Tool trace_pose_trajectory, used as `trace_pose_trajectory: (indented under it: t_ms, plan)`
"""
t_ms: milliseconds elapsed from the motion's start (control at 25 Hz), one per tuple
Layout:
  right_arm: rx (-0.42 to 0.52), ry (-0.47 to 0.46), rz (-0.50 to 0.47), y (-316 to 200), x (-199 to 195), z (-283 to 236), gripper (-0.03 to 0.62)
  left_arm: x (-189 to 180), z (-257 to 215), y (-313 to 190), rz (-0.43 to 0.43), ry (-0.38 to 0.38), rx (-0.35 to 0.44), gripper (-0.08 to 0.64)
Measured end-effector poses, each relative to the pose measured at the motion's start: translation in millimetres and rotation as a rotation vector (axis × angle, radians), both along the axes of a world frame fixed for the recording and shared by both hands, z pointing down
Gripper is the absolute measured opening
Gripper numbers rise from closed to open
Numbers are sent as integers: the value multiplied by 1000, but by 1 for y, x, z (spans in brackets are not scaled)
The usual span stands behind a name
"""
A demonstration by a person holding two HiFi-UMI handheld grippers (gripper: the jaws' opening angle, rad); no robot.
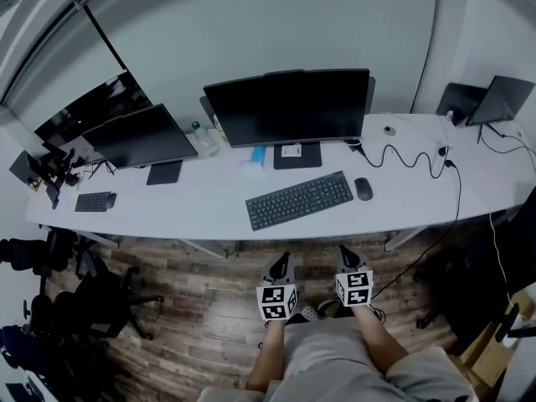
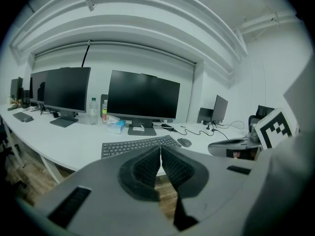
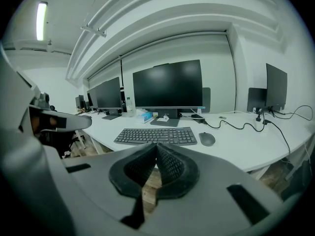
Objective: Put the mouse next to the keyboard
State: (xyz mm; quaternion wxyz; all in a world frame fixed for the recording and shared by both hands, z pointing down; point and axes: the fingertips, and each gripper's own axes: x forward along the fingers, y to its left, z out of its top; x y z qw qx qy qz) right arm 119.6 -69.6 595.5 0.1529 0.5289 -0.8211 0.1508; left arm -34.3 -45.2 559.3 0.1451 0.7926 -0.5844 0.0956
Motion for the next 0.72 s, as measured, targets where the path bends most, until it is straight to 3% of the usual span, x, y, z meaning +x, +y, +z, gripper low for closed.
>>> trace_pose_trajectory:
  t_ms: [720]
  plan:
    - [-3,-4,-3,-2,9,-1,3,2,-8,1,-21,1,21,25]
